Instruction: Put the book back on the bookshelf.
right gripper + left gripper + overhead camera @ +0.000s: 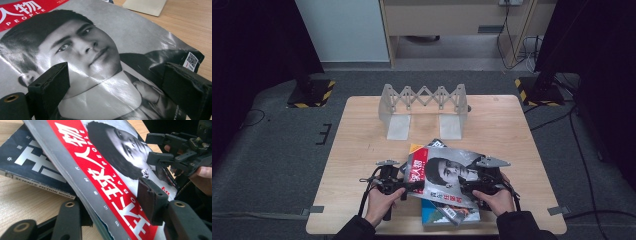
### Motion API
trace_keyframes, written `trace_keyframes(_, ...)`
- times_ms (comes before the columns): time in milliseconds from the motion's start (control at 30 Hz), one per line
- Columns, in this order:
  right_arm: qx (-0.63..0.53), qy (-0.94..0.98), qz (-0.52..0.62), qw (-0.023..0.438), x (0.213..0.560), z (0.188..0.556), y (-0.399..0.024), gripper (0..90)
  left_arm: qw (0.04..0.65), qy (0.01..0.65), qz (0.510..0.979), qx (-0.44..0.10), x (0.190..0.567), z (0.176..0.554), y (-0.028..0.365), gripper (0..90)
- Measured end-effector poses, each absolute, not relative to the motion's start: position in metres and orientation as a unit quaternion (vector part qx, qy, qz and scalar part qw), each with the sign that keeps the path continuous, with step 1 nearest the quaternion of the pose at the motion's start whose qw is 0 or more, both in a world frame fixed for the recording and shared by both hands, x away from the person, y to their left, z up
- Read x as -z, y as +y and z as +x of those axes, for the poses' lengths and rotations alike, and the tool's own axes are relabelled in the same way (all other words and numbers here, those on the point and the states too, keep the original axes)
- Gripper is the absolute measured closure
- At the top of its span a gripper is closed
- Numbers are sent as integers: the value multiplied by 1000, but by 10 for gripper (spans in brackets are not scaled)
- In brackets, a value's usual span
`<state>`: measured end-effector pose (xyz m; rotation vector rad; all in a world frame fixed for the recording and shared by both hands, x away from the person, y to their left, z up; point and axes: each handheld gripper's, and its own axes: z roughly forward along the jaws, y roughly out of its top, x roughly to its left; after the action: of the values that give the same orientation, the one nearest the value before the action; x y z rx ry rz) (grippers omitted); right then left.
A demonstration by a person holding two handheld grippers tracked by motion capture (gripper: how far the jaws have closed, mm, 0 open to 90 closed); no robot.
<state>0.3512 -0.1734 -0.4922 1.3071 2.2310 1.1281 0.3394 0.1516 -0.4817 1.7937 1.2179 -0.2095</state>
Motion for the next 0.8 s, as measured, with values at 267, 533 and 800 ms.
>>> trace_keyframes(267,-411,768,469,148,486,353,-181,112,487,499,712,91,468,341,155,722)
trace_keyframes(533,-422,740,496,169,479,357,-207,113,500,500,701,94,454,344,157,798)
trace_keyframes(800,-412,715,530,193,478,362,-239,115,511,499,695,86,437,345,156,842)
